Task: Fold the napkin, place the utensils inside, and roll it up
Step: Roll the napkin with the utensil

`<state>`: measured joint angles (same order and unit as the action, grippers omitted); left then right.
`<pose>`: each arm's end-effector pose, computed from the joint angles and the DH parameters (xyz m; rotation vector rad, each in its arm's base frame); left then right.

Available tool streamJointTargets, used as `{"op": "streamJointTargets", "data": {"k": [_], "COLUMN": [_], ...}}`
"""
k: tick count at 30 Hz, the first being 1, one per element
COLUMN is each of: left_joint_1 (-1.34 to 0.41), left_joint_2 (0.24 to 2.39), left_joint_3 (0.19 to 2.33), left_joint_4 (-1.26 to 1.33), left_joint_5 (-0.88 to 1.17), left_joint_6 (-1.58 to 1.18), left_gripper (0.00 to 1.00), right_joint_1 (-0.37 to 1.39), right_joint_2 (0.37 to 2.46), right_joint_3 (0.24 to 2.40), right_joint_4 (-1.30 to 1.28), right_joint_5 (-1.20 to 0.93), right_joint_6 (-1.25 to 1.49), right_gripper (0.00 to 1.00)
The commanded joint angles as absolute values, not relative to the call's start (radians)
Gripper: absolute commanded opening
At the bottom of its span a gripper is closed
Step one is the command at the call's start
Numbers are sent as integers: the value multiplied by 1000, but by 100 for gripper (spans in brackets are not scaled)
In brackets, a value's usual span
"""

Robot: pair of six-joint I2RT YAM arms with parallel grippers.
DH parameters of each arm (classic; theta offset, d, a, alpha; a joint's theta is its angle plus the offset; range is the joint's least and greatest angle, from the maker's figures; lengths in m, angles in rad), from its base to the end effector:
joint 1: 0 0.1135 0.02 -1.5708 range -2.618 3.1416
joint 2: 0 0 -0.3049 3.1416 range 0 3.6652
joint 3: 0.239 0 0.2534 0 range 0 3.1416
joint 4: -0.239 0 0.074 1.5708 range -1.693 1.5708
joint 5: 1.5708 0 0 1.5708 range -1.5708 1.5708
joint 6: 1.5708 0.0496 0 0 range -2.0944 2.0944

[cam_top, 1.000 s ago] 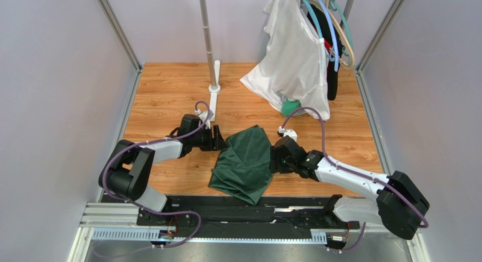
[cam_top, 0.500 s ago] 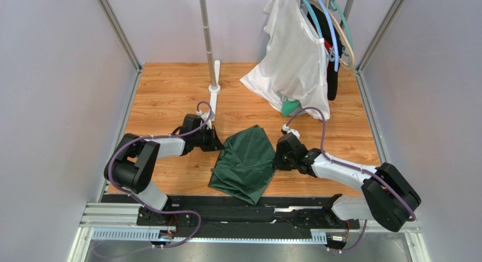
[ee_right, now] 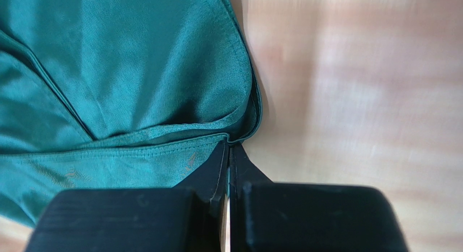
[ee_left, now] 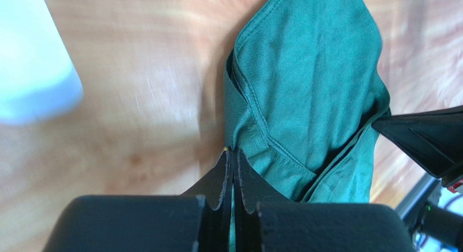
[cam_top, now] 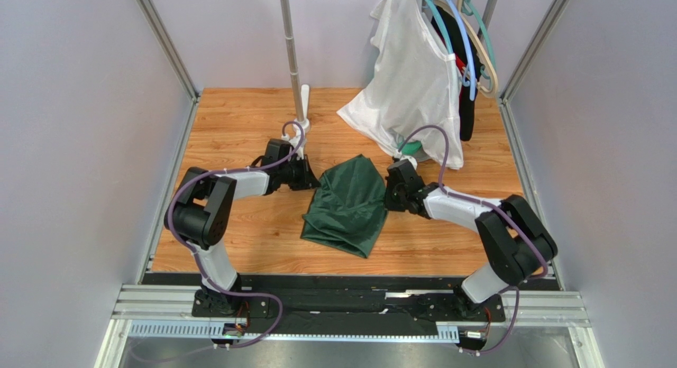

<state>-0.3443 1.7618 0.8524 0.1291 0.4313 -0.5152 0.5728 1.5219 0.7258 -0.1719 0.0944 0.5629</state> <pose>0.3329 -0.1414 0.1717 0.0140 2.4526 -0.9109 0.2464 0.1533 0.1824 0.0250 2.5652 0.3267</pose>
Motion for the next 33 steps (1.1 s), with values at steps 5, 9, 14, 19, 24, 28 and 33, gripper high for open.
{"op": "streamJointTargets", "data": {"k": [5, 9, 14, 19, 24, 28, 33], "left_joint_1": [-331, -331, -331, -336, -337, -337, -337], "left_joint_2": [1798, 1695, 1597, 1549, 1497, 1496, 1490], "left_joint_3": [1008, 976, 818, 715, 640, 620, 592], "left_joint_4": [77, 39, 60, 107, 129, 124, 135], "left_joint_5": [394, 335, 305, 345, 347, 344, 350], "left_joint_6": [-515, -511, -538, -555, -575, -568, -572], "left_gripper": [61, 84, 83, 69, 70, 70, 70], "right_joint_1": [531, 592, 681, 798, 877, 896, 933], "right_joint_2": [1626, 1536, 1453, 1454, 1465, 1525, 1569], "right_joint_3": [930, 901, 801, 782, 784, 798, 822], "right_joint_4": [-112, -161, -170, -195, -202, -206, -268], "right_joint_5": [83, 104, 94, 133, 193, 196, 247], "right_joint_6": [408, 399, 486, 548, 557, 555, 554], "right_gripper": [38, 45, 45, 39, 39, 39, 34]}}
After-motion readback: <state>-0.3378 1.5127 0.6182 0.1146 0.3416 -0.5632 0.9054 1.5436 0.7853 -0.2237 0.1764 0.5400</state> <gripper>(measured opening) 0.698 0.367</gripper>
